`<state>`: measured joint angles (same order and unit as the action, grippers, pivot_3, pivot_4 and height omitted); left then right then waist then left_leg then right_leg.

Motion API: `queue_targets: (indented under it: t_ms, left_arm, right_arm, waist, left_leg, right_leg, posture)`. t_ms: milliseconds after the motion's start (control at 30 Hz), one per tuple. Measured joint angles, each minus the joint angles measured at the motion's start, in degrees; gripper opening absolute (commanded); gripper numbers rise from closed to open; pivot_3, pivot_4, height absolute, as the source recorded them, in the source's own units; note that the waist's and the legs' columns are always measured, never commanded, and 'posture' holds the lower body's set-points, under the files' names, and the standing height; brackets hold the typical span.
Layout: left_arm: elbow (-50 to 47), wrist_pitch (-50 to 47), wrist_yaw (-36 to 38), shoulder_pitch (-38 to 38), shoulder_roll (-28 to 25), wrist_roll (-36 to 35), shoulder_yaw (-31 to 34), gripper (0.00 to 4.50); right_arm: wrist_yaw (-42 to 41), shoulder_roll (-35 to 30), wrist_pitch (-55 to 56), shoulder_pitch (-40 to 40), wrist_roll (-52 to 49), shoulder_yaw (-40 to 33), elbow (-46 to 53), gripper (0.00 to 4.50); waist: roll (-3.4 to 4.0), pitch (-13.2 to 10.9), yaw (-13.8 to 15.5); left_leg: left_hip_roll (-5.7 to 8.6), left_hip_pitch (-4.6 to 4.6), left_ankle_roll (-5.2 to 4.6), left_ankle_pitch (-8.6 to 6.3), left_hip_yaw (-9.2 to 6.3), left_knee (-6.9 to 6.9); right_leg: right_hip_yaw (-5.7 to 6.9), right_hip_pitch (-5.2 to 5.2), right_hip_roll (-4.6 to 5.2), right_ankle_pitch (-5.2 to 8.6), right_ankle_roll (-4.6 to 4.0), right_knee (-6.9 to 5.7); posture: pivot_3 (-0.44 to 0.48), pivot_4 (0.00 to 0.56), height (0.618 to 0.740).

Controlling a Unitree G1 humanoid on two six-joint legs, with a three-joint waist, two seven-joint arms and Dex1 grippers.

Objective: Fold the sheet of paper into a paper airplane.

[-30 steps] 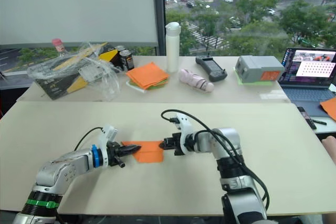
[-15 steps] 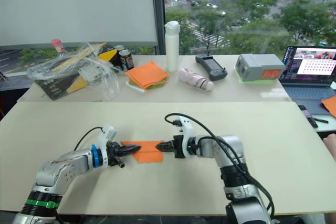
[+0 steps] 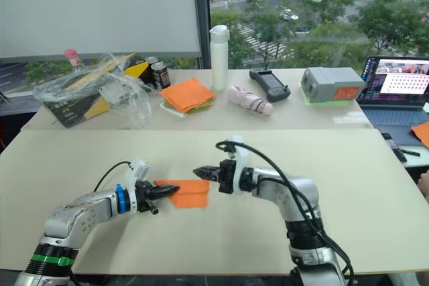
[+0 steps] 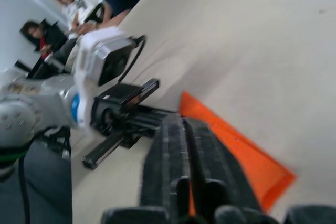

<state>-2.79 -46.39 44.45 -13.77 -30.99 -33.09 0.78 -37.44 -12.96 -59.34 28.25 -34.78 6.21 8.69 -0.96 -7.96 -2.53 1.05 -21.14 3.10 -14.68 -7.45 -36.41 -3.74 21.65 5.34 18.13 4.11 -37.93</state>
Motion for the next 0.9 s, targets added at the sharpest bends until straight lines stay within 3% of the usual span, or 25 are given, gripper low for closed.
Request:
queue_targets:
  t_ms: [133, 400, 900]
  left_arm:
    - [-0.21, 0.0, -0.03, -0.04, 0.01, 0.02, -0.09, 0.0]
    - [-0.53, -0.05, -0.14, 0.14, 0.04, 0.02, 0.08, 0.0]
    - [-0.73, -0.15, -1.18, 0.36, 0.08, 0.06, 0.29, 0.0]
  right_arm:
    - [-1.04, -0.33, 6.76, -0.72, 5.6, 6.23, -3.99, 0.02]
    - [-2.53, -0.8, 14.74, -0.41, 12.28, 10.88, -9.2, 0.02]
    - [-3.47, 0.12, 17.47, 0.54, 17.88, 13.36, -12.07, 0.02]
  waist:
    - [-0.01, -0.01, 0.02]
    - [-0.01, -0.01, 0.02]
    - [-0.05, 0.03, -0.05]
  left_leg:
    - [0.0, -0.01, 0.0, 0.0, 0.02, 0.01]
    - [0.0, -0.01, 0.01, 0.0, 0.01, 0.01]
    - [-0.01, 0.24, 0.01, 0.0, -0.03, 0.02]
  right_leg:
    - [-0.01, 0.04, 0.0, 0.0, 0.0, -0.02]
    - [-0.02, 0.05, 0.0, 0.0, 0.0, -0.03]
    - [-0.01, -0.2, -0.02, 0.0, 0.0, -0.06]
  posture:
    - [0.0, 0.15, 0.74]
    - [0.0, 0.15, 0.74]
    - [0.0, 0.15, 0.74]
